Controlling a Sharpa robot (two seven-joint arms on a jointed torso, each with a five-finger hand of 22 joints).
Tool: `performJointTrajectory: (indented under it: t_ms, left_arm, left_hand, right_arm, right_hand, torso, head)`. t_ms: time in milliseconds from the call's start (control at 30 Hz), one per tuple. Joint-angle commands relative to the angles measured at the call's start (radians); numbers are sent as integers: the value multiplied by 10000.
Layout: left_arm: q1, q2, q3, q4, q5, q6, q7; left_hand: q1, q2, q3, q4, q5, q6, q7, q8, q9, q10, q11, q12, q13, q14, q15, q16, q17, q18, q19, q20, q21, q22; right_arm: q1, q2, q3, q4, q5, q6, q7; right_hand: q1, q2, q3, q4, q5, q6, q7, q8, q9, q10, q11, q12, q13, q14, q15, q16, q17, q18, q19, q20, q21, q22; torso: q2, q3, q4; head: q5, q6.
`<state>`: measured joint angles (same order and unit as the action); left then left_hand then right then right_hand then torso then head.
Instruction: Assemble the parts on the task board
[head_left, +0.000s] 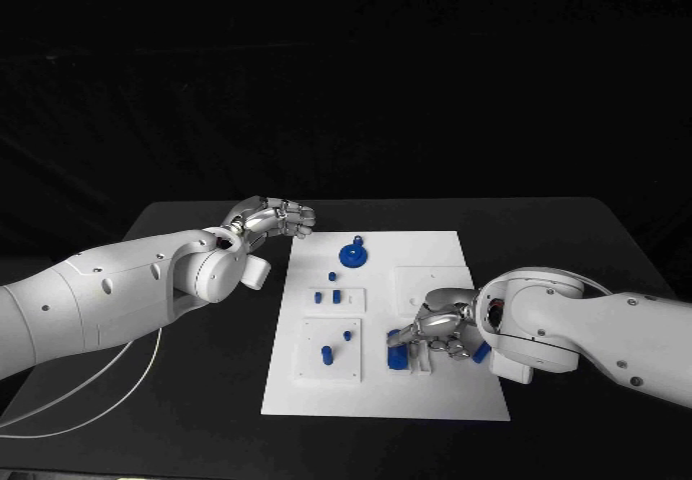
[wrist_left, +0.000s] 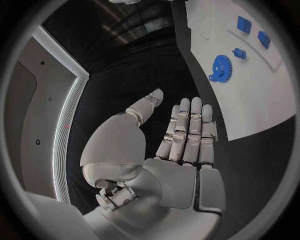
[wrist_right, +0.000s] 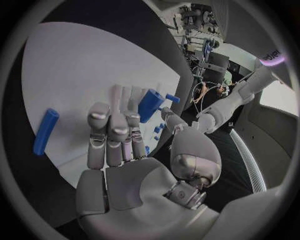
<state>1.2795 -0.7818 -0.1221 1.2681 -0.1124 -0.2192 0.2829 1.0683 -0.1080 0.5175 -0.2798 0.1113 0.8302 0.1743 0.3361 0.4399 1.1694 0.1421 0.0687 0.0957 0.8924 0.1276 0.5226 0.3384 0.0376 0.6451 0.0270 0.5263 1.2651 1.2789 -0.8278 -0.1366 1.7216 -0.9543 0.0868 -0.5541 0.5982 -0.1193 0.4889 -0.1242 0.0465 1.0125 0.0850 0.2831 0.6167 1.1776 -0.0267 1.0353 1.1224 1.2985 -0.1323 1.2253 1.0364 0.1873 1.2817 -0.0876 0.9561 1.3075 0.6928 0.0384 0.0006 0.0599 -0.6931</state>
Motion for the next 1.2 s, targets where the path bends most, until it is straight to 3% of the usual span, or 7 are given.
performJointTrajectory:
  t_ms: [33, 300, 400, 633, 733, 900, 1200]
  left_arm:
    - [4, 3, 6, 30, -62, 155, 34]
    - [4, 5, 6, 30, -109, 160, 34]
    - [4, 0, 6, 22, -109, 153, 36]
    - [4, 4, 6, 16, -109, 162, 34]
    - [4, 7, 6, 9, -109, 163, 21]
    - [4, 9, 6, 14, -109, 176, 5]
    - [4, 0, 6, 15, -109, 190, -1]
  left_hand:
    - [-82, 9, -44, 7, -52, -75, 11, 36, -11, -84, -13, -5, -17, -13, 51, -59, 15, 158, 15, 50, -46, 12]
    - [-88, 6, -44, 9, -54, -79, 12, 35, -12, -90, -11, -6, -19, -15, 53, -67, 23, 158, 15, 51, -51, 16]
    - [-89, 7, -44, 10, -54, -80, 13, 35, -13, -91, -11, -6, -20, -16, 53, -70, 26, 158, 15, 51, -52, 17]
    - [-92, 6, -44, 11, -54, -81, 13, 35, -13, -93, -10, -5, -21, -15, 53, -74, 32, 159, 15, 51, -55, 20]
    - [-94, 7, -44, 12, -55, -82, 14, 35, -14, -94, -10, -5, -22, -16, 53, -77, 35, 159, 15, 52, -57, 21]
    - [-161, 27, -54, 59, -57, -86, 17, 37, -17, -101, -6, -2, -25, -14, 57, -98, 61, 157, 19, 57, -70, 33]
    - [-200, 39, -55, 87, -56, -92, 19, 38, -20, -108, -4, -1, -29, -12, 58, -114, 83, 158, 21, 58, -81, 43]
  right_arm:
    - [-61, 10, -67, -48, -118, 43, -73]
    - [-70, -45, -80, -20, -277, -34, 59]
    - [-71, -93, -80, 25, -324, 168, 311]
    - [-78, -184, -80, 95, -307, 582, 580]
    - [-80, -237, -80, 60, -301, 638, 600]
    - [-82, -267, -80, 47, -300, 642, 597]
    - [-94, -241, -80, 34, -295, 752, 536]
  right_hand:
    - [-88, 140, -319, -255, 21, -63, -11, -86, 18, -51, -32, -48, 18, -37, -32, -57, 19, 745, -65, -42, -50, 87]
    - [-145, 320, -697, -790, 30, -43, -26, -127, 32, -34, -34, -87, 47, -17, -42, -88, 39, 745, -68, -73, -84, 57]
    - [-85, 348, -728, -949, 33, -35, -27, -138, 34, -25, -36, -95, 55, -11, -43, -98, 43, 745, -60, -80, -88, 50]
    - [550, 200, -715, -1653, 35, -14, -22, -164, 42, 2, -29, -112, 81, 15, -37, -127, 50, 745, -23, -75, -88, 36]
    - [888, 44, -753, -1668, 32, -9, -7, -180, 46, 5, -13, -132, 87, 27, -19, -148, 49, 745, -16, -37, -96, 26]
    - [796, -139, -1042, -1658, 28, 3, -4, -195, 50, 7, -9, -153, 92, 25, -13, -164, 55, 745, -33, 7, -116, 15]
    - [843, -45, -1221, -1671, 30, 16, -16, -208, 55, 16, -23, -171, 99, 25, -26, -175, 65, 745, -40, 0, -134, 5]
  torso:
    - [0, -2, -2]
    - [2, 5, 1]
    - [0, 7, -1]
    - [3, 13, -2]
    - [0, 9, -5]
    - [1, 1, -3]
    - [2, -2, 5]
  head:
    - [8, -5]
    - [31, -22]
    - [20, -11]
    - [22, -21]
    - [27, -36]
    - [22, -34]
    - [14, -36]
